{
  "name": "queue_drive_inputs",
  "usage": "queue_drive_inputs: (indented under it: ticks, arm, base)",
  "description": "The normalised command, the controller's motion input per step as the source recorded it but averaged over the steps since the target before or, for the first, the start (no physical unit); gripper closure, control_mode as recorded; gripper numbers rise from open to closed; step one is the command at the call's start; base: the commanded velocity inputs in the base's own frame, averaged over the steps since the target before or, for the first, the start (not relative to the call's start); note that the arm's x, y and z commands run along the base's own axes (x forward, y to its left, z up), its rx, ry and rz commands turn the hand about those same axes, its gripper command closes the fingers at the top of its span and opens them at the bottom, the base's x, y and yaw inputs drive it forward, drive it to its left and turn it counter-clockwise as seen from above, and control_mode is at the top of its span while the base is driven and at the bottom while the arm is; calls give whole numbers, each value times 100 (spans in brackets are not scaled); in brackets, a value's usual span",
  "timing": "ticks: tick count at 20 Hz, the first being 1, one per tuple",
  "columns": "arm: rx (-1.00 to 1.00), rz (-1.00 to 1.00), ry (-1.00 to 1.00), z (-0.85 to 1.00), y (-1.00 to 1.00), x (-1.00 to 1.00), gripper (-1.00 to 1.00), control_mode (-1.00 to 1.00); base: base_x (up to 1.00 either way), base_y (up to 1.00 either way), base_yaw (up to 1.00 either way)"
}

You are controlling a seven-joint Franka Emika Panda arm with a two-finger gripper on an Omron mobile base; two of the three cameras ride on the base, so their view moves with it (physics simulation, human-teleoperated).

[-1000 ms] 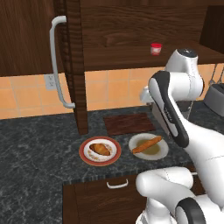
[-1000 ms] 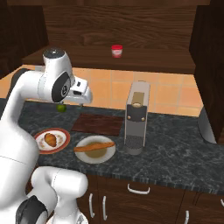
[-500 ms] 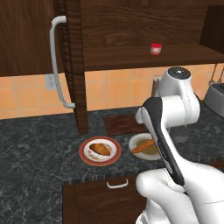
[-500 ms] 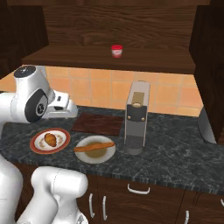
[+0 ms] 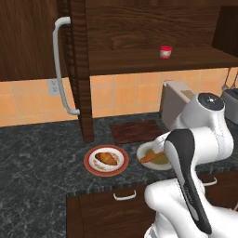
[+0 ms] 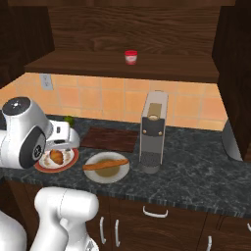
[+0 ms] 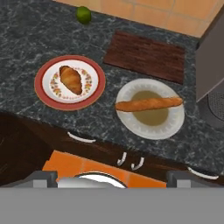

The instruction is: From the different types of pastries on the counter, select a croissant and place it on the cutting board. Then retrieve a jar of jam from the cabinet and place it alongside the croissant on the cutting board.

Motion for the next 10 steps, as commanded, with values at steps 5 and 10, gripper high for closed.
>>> queue_drive_inputs:
  ticks: [5, 10]
  arm:
    - [2, 16, 10, 0, 19, -6, -100, -100]
    - [-1, 0, 20, -4, 54, 51, -100, -100]
  base:
    - [0, 0, 0]
    - [0, 0, 0]
